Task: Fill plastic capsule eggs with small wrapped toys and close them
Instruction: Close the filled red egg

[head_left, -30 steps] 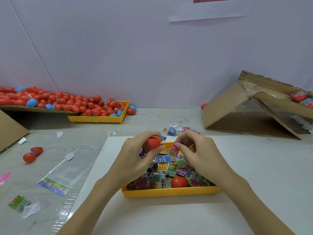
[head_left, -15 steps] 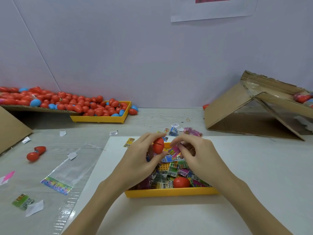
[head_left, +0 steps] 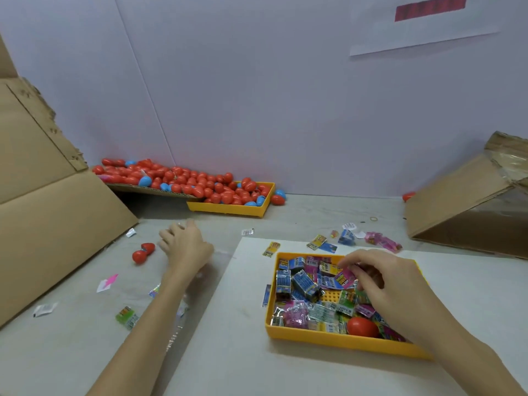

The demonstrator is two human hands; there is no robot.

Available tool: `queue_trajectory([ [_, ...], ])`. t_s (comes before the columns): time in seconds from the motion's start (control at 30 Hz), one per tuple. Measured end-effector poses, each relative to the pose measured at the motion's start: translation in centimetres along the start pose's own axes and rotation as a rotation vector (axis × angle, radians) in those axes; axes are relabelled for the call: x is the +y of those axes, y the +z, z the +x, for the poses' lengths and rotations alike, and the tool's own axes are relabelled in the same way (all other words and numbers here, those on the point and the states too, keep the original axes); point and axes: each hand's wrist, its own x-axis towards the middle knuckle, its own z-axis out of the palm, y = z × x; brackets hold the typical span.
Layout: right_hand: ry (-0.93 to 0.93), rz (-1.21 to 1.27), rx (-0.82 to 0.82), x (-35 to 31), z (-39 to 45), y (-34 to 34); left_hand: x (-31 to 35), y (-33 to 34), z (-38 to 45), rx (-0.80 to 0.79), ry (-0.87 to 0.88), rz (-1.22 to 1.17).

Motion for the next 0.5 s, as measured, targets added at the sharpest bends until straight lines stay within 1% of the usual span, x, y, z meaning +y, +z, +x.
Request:
queue_trajectory([
  [0.03, 0.000, -0.004, -0.001, -0.1, 0.0, 0.0, -0.2, 0.0, 0.8, -0.025, -0.003, 0.015],
  [0.07, -0.001, -0.006, -0.005, -0.1, 0.0, 0.1, 0.0, 0.1, 1.4, -0.024, 0.041, -0.038],
  [0.17, 0.004, -0.012, -0.024, -0.1, 0.0, 0.3, 1.7, 1.2, 3.4, 0.066, 0.311, -0.250],
  [0.2, 0.007, -0.015, -0.033, -0.1, 0.0, 0.3, 2.6, 1.5, 4.2, 0.075, 0.376, -0.260],
  [0.27, 0.012, -0.017, -0.044, -0.1, 0.0, 0.3, 4.5, 1.9, 6.3, 0.072, 0.449, -0.197],
  [0.33, 0.017, -0.025, -0.054, 0.0, 0.0, 0.2, 6.0, 2.5, 8.3, 0.068, 0.478, -0.070],
  [0.4, 0.027, -0.027, -0.061, 0.3, 0.1, 0.2, 6.7, 3.1, 10.1, 0.055, 0.462, 0.046],
  [0.43, 0.032, -0.029, -0.060, 0.4, 0.1, 0.2, 6.8, 3.5, 10.8, 0.053, 0.449, 0.055],
  [0.5, 0.036, -0.043, -0.051, 0.6, 0.2, 0.1, 6.9, 4.1, 11.8, 0.073, 0.415, -0.032],
])
